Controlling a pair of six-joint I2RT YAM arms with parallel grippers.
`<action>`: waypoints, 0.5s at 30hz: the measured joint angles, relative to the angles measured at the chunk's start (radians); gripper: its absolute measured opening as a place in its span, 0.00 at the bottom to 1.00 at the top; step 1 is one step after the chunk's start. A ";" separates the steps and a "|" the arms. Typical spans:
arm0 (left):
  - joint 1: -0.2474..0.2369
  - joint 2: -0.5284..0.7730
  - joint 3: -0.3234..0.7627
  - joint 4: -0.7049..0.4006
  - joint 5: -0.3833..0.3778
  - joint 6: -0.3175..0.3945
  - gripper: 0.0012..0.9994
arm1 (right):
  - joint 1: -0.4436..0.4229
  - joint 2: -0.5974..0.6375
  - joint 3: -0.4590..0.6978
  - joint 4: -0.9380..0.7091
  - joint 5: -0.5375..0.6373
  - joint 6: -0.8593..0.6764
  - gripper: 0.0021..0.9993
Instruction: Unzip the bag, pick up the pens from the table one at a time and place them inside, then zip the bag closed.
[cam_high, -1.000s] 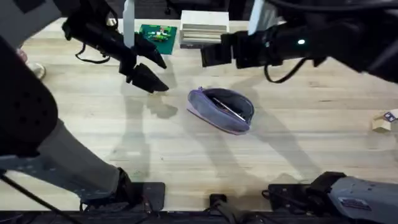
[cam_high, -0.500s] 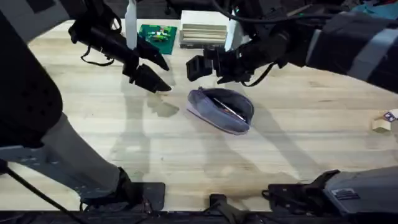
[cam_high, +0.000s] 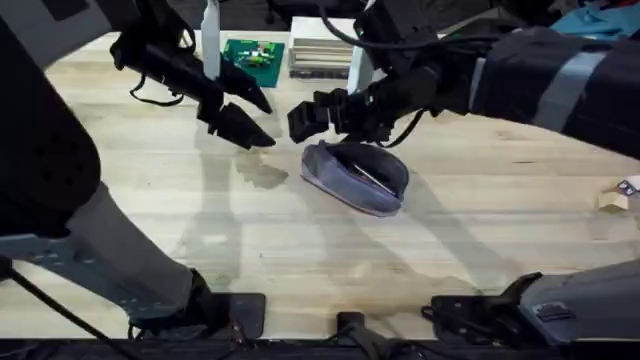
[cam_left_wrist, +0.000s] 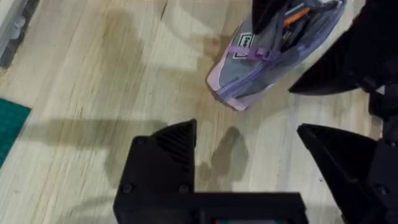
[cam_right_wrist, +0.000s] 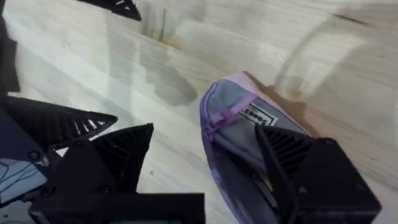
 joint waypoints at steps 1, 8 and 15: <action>0.000 0.000 0.000 0.000 0.000 0.000 0.99 | 0.004 0.000 0.000 0.000 0.000 0.000 1.00; 0.000 0.000 0.000 -0.004 0.001 0.000 1.00 | 0.020 0.000 0.000 0.000 0.000 0.000 1.00; 0.000 0.000 0.000 -0.008 0.003 0.001 1.00 | 0.039 0.000 0.000 0.054 -0.027 0.001 0.97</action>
